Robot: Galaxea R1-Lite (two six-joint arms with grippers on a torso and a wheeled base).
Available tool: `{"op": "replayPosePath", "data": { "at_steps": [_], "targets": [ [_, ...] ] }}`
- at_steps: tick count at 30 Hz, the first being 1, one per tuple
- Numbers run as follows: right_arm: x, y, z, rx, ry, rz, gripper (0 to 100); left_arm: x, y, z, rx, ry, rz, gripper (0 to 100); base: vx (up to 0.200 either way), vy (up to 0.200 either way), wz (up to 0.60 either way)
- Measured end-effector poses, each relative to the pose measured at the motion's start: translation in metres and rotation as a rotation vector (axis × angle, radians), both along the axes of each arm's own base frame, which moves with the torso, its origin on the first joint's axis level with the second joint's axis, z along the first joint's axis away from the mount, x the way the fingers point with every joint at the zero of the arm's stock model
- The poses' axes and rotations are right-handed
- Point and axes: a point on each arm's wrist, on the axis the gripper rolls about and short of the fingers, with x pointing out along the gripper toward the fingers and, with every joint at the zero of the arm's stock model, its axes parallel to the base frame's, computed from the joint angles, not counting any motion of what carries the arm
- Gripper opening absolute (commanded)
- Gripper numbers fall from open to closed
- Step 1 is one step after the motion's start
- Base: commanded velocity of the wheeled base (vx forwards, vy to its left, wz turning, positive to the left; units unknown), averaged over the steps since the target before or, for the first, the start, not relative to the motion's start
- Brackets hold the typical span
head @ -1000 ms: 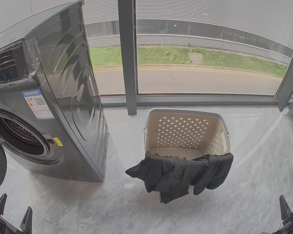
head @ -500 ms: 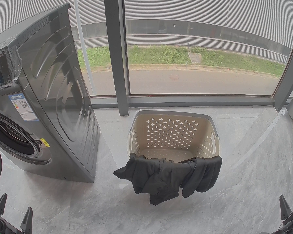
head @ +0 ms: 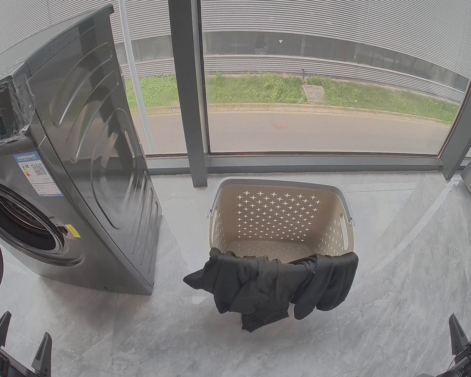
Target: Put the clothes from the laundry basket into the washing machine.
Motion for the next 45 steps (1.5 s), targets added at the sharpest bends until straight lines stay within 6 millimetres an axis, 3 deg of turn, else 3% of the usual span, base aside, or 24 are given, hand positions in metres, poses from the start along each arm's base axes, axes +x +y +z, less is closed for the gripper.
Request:
{"op": "replayPosePath", "data": {
  "at_steps": [21,27,45],
  "targets": [
    [0.0,0.0,0.0,0.0,0.0,0.0,100,0.0,0.0,0.0,-0.002,0.0,-0.003,100,0.0,0.0,0.0],
    [0.0,0.0,-0.0001,0.0,0.0,0.0,100,0.0,0.0,0.0001,-0.011,-0.001,0.001,100,0.0,-0.2,0.0],
    [0.0,0.0002,0.0001,-0.035,-0.001,0.002,100,0.0,0.0,0.0,-0.001,0.0,-0.004,100,0.0,0.0,0.0]
  ]
}}
